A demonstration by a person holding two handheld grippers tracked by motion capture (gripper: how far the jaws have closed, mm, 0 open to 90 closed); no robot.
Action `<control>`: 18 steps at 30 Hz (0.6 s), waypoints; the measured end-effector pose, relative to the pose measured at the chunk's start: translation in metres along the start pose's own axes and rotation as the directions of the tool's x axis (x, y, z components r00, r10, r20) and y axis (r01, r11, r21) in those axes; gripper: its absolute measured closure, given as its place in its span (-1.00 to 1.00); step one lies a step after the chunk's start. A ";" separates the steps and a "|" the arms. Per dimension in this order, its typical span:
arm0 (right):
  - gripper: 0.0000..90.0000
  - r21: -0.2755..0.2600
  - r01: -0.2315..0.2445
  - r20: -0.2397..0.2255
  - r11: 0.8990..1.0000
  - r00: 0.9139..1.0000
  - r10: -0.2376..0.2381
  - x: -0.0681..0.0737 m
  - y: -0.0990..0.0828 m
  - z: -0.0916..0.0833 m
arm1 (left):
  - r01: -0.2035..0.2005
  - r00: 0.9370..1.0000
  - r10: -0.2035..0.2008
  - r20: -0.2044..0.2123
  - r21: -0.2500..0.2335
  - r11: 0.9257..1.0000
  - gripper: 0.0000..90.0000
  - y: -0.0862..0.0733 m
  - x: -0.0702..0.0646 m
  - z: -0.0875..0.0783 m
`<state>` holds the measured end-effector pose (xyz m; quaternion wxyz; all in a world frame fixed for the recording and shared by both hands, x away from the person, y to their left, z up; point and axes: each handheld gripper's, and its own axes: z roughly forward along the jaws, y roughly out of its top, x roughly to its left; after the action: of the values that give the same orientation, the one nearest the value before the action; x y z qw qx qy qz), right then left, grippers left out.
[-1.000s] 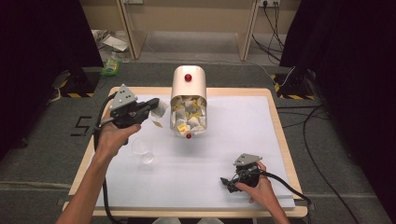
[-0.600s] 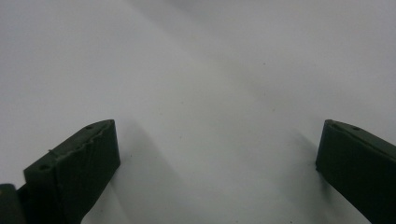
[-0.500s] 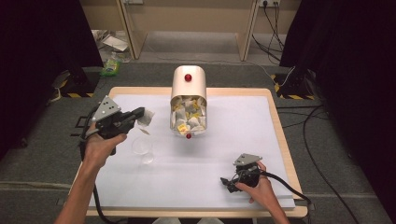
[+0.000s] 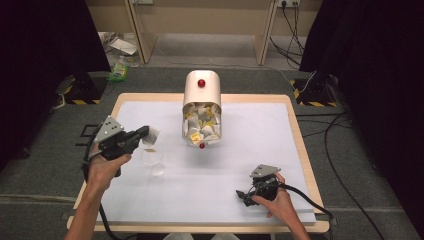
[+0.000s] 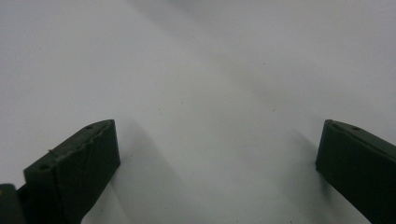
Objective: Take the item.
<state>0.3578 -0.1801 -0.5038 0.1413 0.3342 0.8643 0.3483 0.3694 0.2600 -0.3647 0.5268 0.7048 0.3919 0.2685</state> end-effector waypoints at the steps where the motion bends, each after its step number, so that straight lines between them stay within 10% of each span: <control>1: -0.99 0.000 0.000 0.000 1.000 1.000 0.000 0.000 0.000 0.000 | 0.006 1.000 -0.006 -0.002 0.001 1.000 0.98 -0.003 0.001 0.000; 18: -0.99 0.000 0.000 0.000 1.000 1.000 0.000 0.000 0.000 0.000 | 0.043 0.999 -0.042 -0.004 0.056 0.998 0.98 -0.042 0.003 0.007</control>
<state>0.3578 -0.1801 -0.5038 0.1411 0.3342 0.8643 0.3483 0.3650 0.2647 -0.4067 0.5120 0.7104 0.4148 0.2471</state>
